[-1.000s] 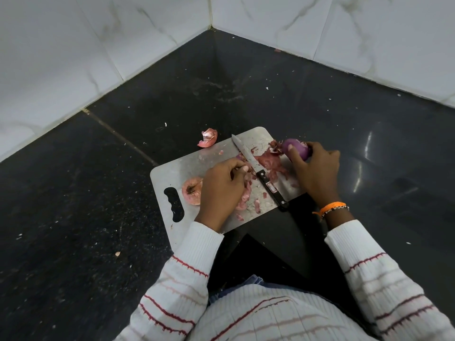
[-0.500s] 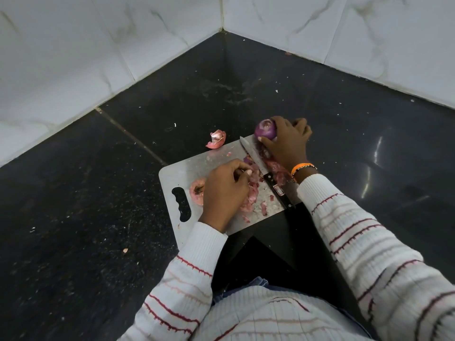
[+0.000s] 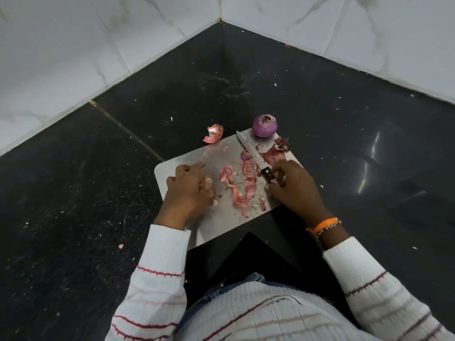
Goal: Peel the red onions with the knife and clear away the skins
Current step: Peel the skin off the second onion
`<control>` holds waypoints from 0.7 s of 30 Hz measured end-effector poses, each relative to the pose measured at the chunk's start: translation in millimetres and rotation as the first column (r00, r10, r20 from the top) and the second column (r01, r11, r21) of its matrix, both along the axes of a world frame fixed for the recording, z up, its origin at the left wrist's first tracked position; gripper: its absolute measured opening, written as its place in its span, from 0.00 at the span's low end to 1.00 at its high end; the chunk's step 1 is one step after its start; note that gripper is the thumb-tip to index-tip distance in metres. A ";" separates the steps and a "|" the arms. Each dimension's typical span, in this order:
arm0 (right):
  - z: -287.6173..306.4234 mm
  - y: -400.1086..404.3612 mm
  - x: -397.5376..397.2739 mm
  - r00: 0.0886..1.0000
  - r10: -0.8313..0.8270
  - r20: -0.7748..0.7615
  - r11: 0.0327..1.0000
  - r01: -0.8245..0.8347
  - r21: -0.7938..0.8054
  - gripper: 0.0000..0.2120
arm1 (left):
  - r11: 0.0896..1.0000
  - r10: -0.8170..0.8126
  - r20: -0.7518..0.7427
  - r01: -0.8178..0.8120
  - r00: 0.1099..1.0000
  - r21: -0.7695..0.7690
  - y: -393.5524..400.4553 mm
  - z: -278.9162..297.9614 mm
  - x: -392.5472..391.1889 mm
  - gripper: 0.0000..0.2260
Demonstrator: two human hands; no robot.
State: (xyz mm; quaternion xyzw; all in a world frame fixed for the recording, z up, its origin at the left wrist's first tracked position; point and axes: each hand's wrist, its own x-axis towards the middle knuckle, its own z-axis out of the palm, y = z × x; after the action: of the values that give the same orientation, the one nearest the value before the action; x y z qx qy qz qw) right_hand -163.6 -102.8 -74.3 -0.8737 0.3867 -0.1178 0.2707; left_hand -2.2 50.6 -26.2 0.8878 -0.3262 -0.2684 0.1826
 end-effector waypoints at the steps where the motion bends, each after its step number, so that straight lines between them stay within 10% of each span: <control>1: -0.3 4.0 -2.1 1.000 -0.002 -0.003 1.000 0.002 0.023 0.14 | 1.000 0.025 -0.029 -0.025 0.999 -0.009 1.9 -4.1 0.8 0.34; 13: 7.7 39.2 12.0 0.980 -0.012 0.197 0.991 -0.014 0.131 0.04 | 0.900 0.316 -0.027 -0.308 0.949 -0.309 4.2 -21.0 -6.2 0.23; 21: -20.6 78.5 26.0 0.981 0.183 0.068 0.977 -0.174 -0.127 0.07 | 0.850 0.403 0.042 -0.357 0.914 -0.388 3.4 -25.7 -8.2 0.23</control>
State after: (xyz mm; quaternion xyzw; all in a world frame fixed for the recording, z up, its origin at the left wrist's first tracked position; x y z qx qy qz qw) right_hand -137.6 -24.3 -94.9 -0.9143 0.2877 -0.1508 0.2420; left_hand -10.4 54.1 -51.8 0.8984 -0.1994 -0.1054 0.3769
